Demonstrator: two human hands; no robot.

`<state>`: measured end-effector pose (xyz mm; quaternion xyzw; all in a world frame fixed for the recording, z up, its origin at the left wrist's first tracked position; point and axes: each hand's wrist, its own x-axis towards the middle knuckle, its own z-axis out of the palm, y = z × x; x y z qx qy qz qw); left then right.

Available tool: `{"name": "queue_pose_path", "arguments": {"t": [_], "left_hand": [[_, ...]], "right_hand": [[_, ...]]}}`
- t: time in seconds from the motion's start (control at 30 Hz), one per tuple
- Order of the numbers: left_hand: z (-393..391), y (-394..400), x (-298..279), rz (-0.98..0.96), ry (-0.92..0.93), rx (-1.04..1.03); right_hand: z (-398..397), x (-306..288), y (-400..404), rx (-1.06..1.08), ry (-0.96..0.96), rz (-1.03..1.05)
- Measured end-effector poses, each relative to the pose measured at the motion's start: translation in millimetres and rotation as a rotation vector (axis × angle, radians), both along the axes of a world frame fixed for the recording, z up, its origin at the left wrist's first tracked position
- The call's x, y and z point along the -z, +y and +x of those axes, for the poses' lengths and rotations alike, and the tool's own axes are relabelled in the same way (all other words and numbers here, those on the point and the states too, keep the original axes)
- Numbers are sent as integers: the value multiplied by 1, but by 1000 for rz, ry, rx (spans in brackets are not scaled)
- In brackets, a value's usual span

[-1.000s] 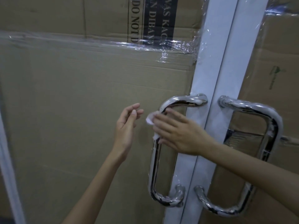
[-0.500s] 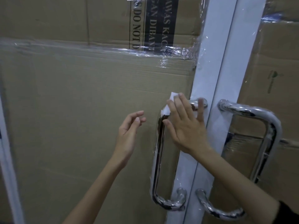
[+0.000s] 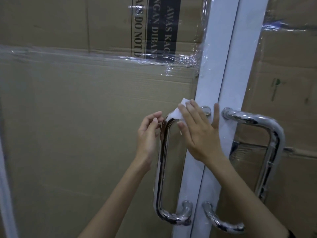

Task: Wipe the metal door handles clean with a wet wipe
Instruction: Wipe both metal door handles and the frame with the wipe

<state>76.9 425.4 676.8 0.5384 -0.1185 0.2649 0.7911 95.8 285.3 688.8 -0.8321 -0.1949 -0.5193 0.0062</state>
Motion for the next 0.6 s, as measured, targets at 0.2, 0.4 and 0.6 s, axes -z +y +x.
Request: {"name": "queue_pose_path", "arguments": {"t": [0.2, 0.4, 0.6], "left_hand": [[-4, 5, -4, 28, -69, 7], [-16, 14, 2, 94, 17, 368], [-18, 31, 20, 7, 48, 167]], "right_hand": [[-1, 4, -11, -119, 102, 403], [-28, 16, 30, -493, 287, 302], [-32, 29, 50, -707, 658, 428]]}}
